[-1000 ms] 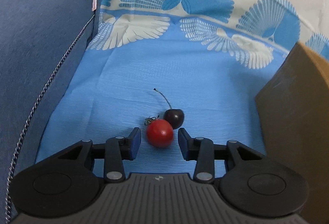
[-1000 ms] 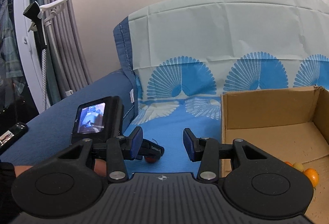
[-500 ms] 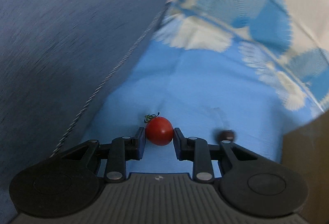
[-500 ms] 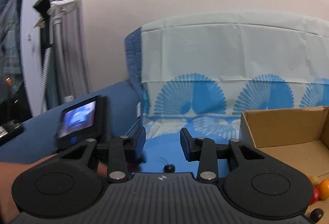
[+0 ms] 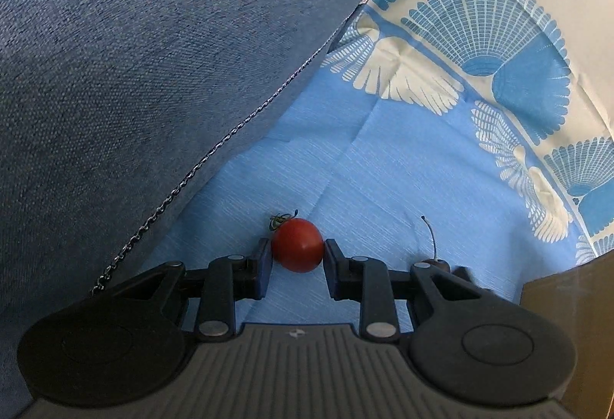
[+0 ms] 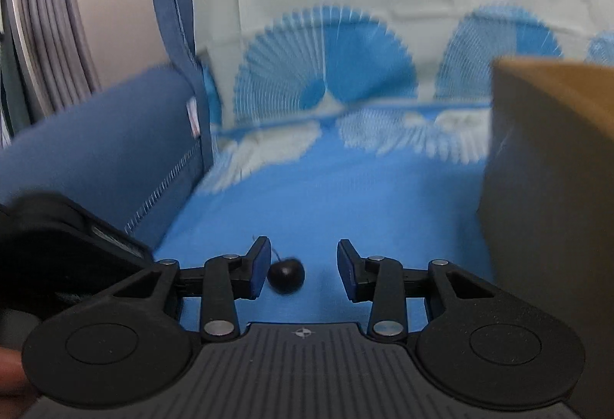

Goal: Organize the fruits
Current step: 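Close the left tool on the red tomato while the right tool grasps the dark cherry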

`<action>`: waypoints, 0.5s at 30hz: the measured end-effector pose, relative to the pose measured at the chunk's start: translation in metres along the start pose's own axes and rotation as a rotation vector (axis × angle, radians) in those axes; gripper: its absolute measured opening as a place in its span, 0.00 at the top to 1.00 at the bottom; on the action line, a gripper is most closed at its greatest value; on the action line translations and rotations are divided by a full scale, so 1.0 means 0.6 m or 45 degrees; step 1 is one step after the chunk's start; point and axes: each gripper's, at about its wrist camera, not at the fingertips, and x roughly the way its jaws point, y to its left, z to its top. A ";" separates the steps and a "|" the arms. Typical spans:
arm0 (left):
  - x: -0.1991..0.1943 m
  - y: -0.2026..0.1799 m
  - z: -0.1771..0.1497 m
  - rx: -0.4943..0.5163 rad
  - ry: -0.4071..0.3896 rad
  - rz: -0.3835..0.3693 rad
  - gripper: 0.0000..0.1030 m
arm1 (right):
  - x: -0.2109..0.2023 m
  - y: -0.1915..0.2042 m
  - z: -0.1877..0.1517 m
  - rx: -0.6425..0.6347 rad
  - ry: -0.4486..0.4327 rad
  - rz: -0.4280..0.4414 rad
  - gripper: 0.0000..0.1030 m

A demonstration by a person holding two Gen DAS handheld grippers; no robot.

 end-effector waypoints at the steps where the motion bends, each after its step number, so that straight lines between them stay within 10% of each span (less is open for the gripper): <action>1: 0.000 0.001 0.000 0.000 0.000 0.001 0.69 | 0.008 0.003 -0.003 -0.011 0.014 0.020 0.61; 15: 0.003 -0.002 -0.002 0.019 0.002 0.010 0.69 | -0.010 0.010 -0.014 -0.070 -0.039 -0.072 0.75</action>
